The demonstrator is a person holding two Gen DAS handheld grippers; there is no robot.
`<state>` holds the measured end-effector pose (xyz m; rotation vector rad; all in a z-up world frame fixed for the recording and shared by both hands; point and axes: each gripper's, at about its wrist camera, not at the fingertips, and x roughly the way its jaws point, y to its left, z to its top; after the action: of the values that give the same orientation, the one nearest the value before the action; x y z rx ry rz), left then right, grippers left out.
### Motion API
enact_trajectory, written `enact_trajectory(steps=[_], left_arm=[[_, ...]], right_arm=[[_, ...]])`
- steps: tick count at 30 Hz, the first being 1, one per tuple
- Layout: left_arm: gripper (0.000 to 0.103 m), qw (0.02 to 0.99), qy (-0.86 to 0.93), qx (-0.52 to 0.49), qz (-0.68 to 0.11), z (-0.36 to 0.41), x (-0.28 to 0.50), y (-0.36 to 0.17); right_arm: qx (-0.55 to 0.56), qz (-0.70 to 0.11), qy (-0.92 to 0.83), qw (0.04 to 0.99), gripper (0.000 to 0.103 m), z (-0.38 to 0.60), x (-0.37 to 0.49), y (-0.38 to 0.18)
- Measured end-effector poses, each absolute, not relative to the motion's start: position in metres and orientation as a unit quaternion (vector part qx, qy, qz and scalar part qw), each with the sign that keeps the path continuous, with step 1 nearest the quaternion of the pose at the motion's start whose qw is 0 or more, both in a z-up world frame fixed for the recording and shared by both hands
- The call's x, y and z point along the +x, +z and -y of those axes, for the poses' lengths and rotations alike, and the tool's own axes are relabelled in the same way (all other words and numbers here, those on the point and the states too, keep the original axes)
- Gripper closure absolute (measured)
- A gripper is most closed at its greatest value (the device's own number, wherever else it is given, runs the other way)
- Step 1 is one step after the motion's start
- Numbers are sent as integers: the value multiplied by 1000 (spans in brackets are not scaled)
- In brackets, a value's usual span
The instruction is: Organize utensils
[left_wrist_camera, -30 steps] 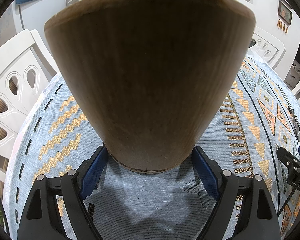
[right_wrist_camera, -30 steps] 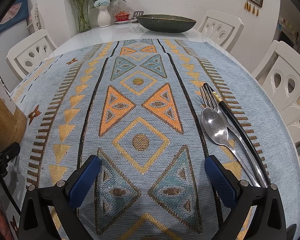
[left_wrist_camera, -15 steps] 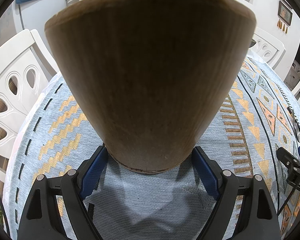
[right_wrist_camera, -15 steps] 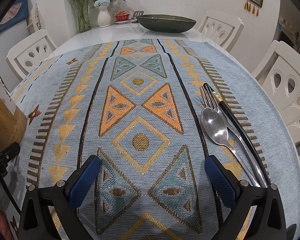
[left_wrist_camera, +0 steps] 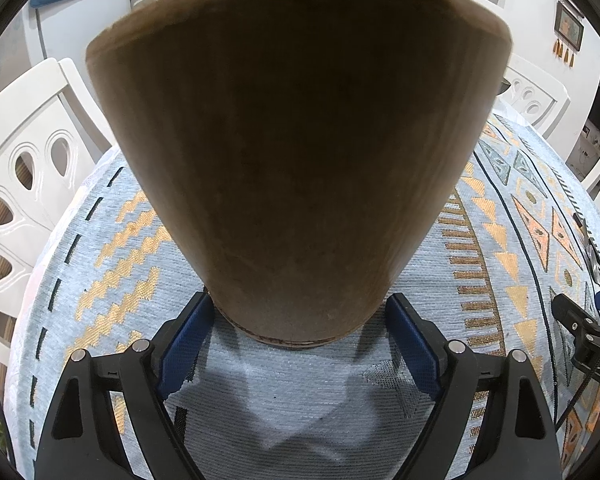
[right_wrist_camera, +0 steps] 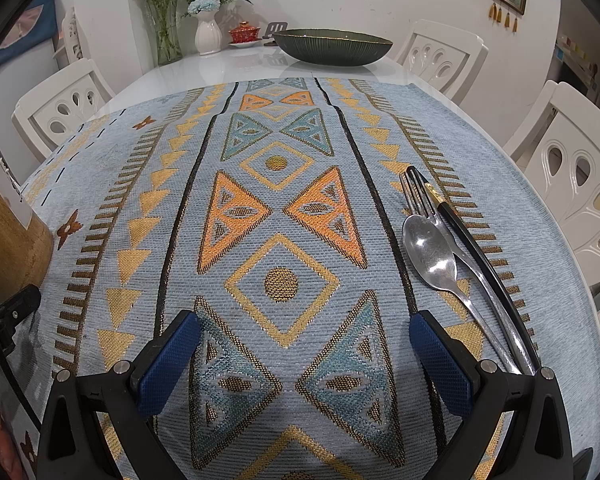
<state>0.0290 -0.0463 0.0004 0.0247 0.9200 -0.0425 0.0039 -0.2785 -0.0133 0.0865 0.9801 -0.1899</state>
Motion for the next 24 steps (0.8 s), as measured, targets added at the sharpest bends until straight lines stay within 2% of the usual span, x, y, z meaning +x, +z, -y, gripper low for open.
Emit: enact_trajectory(steps=[24], left_arm=[[16,896,-21,11,-444,44,29,1]], right_arm=[[42,-470,-91,877,0,279,4,-13]])
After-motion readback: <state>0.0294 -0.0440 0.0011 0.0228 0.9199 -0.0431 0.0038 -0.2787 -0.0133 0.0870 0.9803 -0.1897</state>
